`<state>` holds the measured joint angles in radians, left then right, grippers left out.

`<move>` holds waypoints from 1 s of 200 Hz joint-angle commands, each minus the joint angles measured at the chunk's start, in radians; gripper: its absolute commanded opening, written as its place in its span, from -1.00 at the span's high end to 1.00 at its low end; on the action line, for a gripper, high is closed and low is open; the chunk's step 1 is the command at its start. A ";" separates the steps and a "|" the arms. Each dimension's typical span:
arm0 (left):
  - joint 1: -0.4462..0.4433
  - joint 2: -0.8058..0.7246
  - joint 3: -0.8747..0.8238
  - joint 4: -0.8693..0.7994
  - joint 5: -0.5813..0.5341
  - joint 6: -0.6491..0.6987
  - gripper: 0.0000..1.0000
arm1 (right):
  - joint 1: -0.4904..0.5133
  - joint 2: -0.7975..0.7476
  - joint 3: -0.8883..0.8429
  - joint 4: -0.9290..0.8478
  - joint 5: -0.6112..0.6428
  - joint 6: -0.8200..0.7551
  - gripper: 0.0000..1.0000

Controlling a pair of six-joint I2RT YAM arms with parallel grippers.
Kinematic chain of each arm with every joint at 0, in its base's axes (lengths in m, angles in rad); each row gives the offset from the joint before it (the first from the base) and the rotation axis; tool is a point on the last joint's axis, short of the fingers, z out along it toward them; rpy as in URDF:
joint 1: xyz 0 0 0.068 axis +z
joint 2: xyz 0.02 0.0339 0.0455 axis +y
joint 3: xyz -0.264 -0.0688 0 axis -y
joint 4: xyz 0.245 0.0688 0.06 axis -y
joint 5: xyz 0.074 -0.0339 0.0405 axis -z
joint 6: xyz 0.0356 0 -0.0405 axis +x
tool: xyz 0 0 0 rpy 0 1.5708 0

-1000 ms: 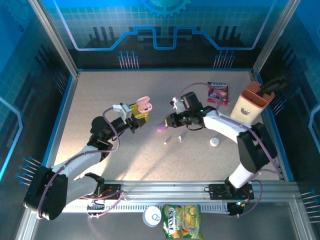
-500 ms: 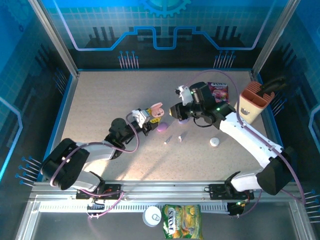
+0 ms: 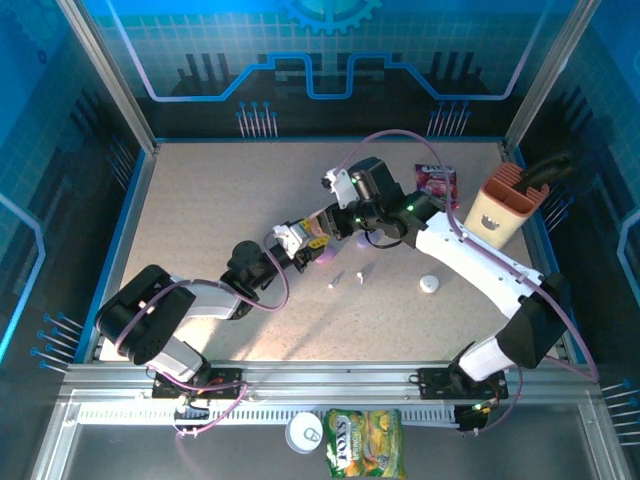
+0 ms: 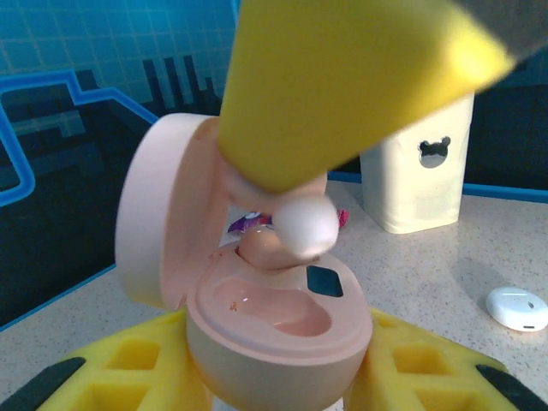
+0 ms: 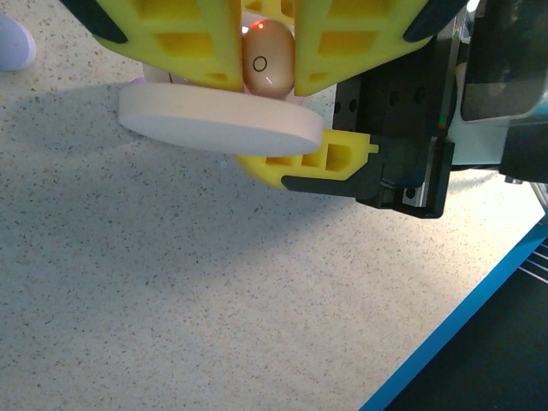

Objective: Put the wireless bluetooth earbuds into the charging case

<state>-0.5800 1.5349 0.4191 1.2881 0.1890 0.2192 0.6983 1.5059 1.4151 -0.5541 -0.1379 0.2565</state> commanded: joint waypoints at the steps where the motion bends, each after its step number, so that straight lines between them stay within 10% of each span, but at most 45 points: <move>1: -0.011 0.010 0.028 0.054 -0.016 0.001 0.25 | 0.013 0.018 0.032 -0.007 -0.002 -0.017 0.64; 200: -0.010 0.017 0.029 0.018 0.004 -0.027 0.25 | -0.012 -0.122 -0.078 0.055 0.032 0.020 0.33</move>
<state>-0.5873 1.5383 0.4370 1.2667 0.1722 0.1825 0.7036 1.4452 1.3563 -0.5320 -0.1116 0.2623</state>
